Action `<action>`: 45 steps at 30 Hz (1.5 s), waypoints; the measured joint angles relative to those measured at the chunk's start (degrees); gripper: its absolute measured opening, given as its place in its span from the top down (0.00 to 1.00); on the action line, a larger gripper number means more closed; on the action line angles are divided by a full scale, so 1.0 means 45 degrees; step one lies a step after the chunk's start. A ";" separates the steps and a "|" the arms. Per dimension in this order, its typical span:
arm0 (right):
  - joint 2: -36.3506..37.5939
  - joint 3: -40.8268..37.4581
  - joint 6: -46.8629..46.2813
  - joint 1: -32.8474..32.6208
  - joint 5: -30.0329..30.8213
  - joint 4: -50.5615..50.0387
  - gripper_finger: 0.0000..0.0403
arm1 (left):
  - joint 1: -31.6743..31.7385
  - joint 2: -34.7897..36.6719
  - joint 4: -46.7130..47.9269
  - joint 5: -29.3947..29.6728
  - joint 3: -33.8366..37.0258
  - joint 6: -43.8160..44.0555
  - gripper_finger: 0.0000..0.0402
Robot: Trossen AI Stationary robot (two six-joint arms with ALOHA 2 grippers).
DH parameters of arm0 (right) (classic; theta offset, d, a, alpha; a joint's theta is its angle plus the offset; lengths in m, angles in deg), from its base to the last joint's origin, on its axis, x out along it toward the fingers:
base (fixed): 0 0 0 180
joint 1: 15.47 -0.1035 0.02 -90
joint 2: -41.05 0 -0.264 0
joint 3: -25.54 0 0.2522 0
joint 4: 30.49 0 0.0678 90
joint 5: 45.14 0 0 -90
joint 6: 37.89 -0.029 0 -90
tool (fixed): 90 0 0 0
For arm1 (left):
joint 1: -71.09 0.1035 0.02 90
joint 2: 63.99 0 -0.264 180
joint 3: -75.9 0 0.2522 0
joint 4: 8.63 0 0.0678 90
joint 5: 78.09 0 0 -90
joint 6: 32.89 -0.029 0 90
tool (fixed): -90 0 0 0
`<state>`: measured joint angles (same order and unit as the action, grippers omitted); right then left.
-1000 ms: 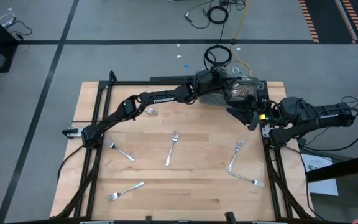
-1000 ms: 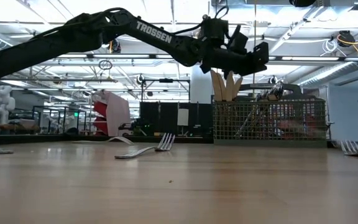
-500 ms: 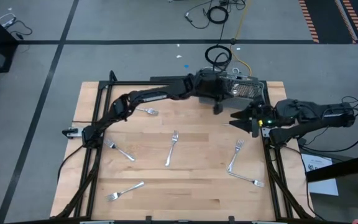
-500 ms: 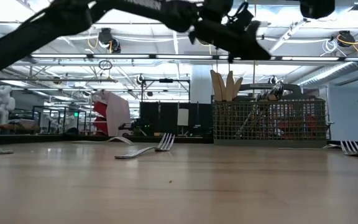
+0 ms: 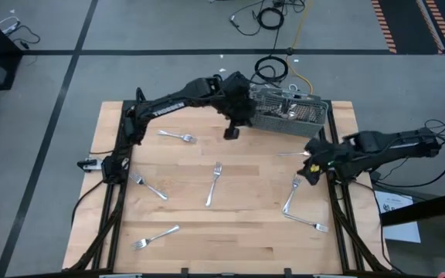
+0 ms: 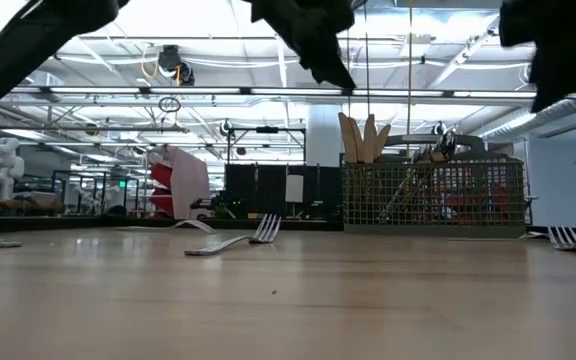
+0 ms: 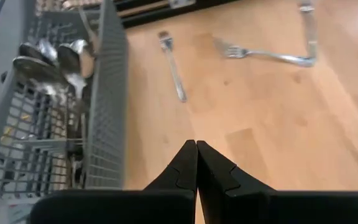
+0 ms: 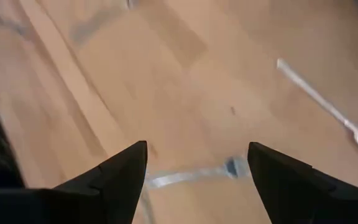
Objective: Sort silverware
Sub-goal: Put the silver spoon into the silverware basket
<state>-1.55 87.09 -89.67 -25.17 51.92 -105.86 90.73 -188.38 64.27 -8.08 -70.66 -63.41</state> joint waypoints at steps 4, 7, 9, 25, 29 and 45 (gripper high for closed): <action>-0.0778 -0.1077 0.0388 0.0491 -0.0361 -0.0020 0.33 | 0.0000 0.0324 0.0652 -0.0739 0.0000 -0.0011 0.99; -0.1516 -0.1448 0.1192 0.1199 -0.0298 -0.0330 0.33 | 0.0000 0.0280 0.0975 -0.1064 0.0000 -0.0001 0.99; -0.2174 -0.1514 0.1959 0.1753 -0.0377 -0.0560 0.33 | 0.0000 0.0277 0.1256 -0.1173 0.0005 -0.0001 0.99; -0.3982 -0.1536 -0.7461 0.0533 -0.2657 0.0120 0.33 | 0.0199 0.0925 0.3325 -0.2213 0.0015 0.0261 0.99; -0.4578 -0.1536 -1.0411 -0.0982 -0.1948 0.0648 0.33 | 0.0219 0.0966 0.3202 -0.2205 0.0010 0.0271 0.99; -0.9568 -0.1536 -1.3593 -0.2439 -0.1647 0.3720 0.45 | 0.0067 0.0947 0.0861 -0.3671 0.0010 0.0266 0.99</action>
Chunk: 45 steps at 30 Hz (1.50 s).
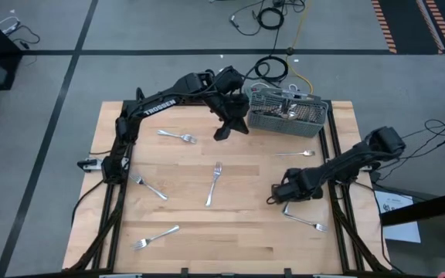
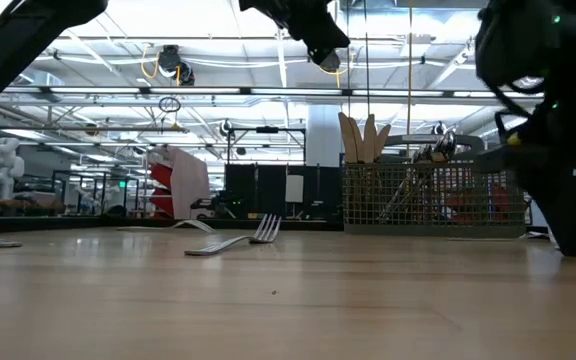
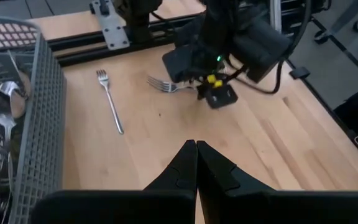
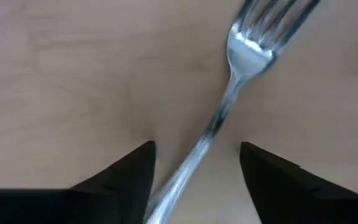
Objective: Sort silverware
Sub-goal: Put the silver spoon into the silverware basket
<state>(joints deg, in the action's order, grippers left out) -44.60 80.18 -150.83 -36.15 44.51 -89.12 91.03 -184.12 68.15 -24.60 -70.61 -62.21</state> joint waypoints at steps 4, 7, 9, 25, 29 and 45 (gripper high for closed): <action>-0.0809 0.0081 0.0009 0.0145 0.0006 0.0316 0.60 | -0.0097 0.0000 -0.0027 -0.0121 0.0004 -0.0228 0.99; -0.0940 0.0105 0.0241 0.0154 0.0094 0.0487 0.76 | -0.0165 0.0000 -0.0065 -0.0187 0.0004 -0.0238 0.99; -0.0771 0.0061 0.0344 0.0154 0.0202 0.0578 0.87 | -0.0199 0.0000 -0.0091 -0.0195 0.0004 -0.0244 0.99; 0.3384 0.0504 0.1614 -0.0489 0.4019 0.0305 0.99 | 0.0088 -0.0005 -0.1078 -0.4342 0.0099 0.0090 0.99; 0.4719 0.1163 0.3108 -0.0653 0.5977 0.0299 0.99 | 0.0044 -0.0033 -0.3049 -0.4803 0.0933 0.1957 0.99; 1.0156 0.1681 0.9873 0.0702 1.4268 -0.2687 1.00 | -0.0791 -0.0030 -1.1561 -0.3198 0.4366 0.8553 0.99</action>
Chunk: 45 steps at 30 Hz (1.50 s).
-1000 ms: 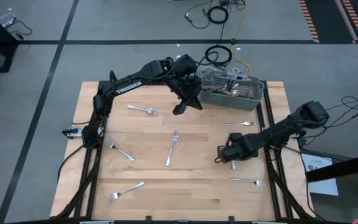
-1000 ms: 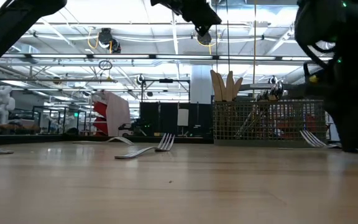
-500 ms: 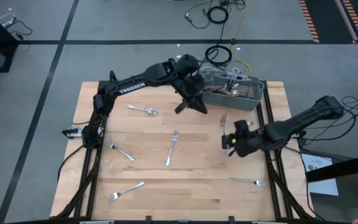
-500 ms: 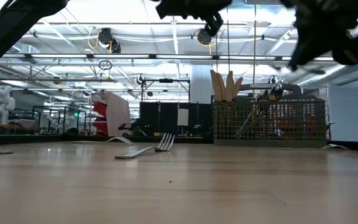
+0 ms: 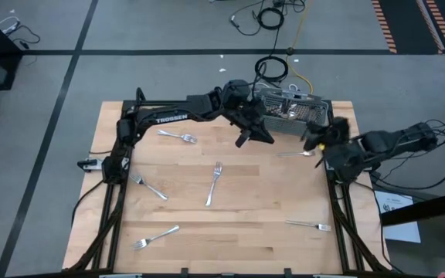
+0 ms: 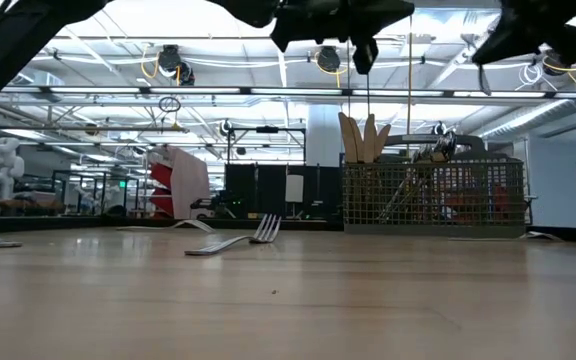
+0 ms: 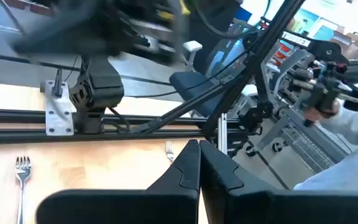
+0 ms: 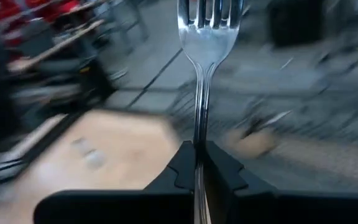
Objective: Sort silverware
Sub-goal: Put the silver spoon into the silverware basket
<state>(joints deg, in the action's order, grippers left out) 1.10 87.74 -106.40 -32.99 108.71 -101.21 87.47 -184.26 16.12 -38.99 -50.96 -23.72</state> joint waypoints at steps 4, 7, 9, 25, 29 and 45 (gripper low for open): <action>0.0926 0.0000 0.2295 0.1132 0.1796 -0.0605 1.00 | 0.0031 0.0231 0.0118 0.1030 0.0005 -0.0108 0.99; 0.1341 0.0000 0.3226 0.2020 0.3264 -0.0605 1.00 | 0.0177 0.0601 -0.0031 0.2639 0.0001 -0.0224 0.99; 0.1507 -0.0137 0.3195 0.2585 0.3928 -0.0525 1.00 | 0.0255 0.0647 -0.0233 0.3051 -0.0034 -0.0389 0.99; 0.0982 -0.4819 0.5369 0.6027 0.3383 0.7640 1.00 | 0.0778 0.3240 -0.7724 0.5395 0.6842 0.2563 0.99; 0.0932 -0.5798 0.7478 0.7073 0.2158 1.0898 1.00 | 0.0614 0.3978 -0.8284 0.5491 0.8655 0.2890 0.99; -0.0281 -0.6975 1.1973 0.9970 -0.2940 1.6202 1.00 | 0.0275 0.4974 -0.8276 0.4689 0.9578 0.2429 0.99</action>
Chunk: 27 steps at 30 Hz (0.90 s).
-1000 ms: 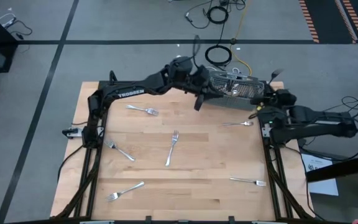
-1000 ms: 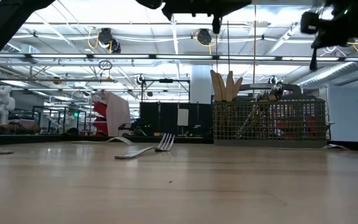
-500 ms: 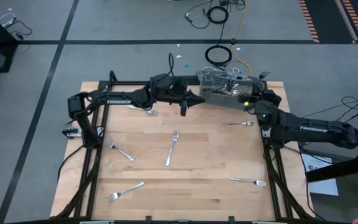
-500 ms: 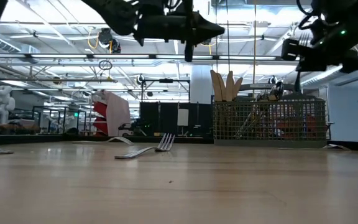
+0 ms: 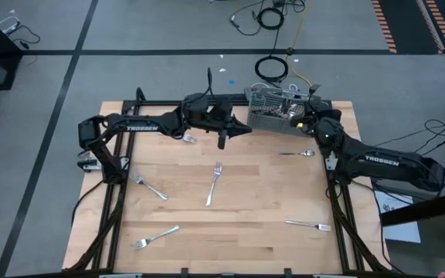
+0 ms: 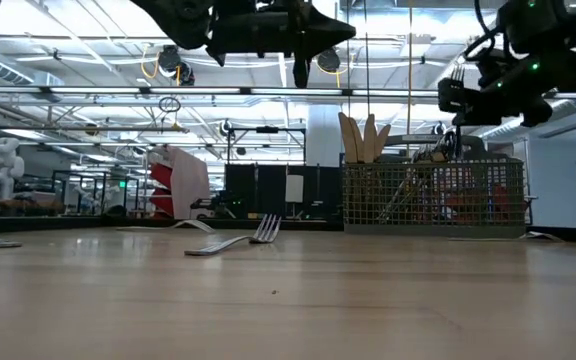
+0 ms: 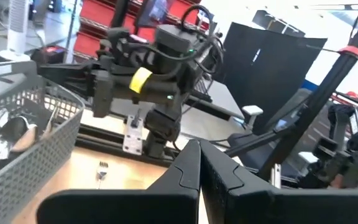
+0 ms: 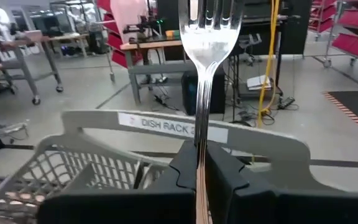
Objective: Sort silverware
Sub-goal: Put the silver spoon into the silverware basket
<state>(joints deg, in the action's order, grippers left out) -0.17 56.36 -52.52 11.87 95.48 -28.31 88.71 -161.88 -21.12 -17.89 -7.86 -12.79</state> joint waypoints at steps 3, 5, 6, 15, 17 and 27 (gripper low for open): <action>-0.0373 0.0005 -0.0245 0.0136 0.0036 -0.0064 1.00 | 0.0073 0.0001 -0.0077 -0.0241 0.0000 -0.0012 0.99; -0.0564 0.0005 -0.0423 0.0139 0.0041 -0.0200 0.98 | 0.0148 0.0001 -0.0051 -0.0558 0.0000 -0.0162 0.99; -0.0604 0.0005 -0.0519 0.0139 0.0041 -0.0257 0.97 | 0.0172 0.0001 -0.0031 -0.0725 0.0000 -0.0204 0.99; -0.0680 0.0005 -0.0592 0.0135 0.0061 -0.0487 0.78 | 0.0162 0.0001 -0.0041 -0.1226 0.0000 -0.0205 0.99; -0.0680 0.0005 -0.0595 0.0134 0.0065 -0.0482 0.74 | 0.0167 -0.0001 -0.0036 -0.1234 0.0000 -0.0206 0.99; -0.0238 0.0005 -0.0549 0.0134 0.0055 -0.0473 0.66 | 0.0181 0.0035 -0.0036 -0.1239 0.0000 -0.0219 0.99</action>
<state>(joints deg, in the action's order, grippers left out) -1.23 56.38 -55.00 12.48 95.73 -30.44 89.53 -161.72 -21.28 -23.47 -7.86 -13.78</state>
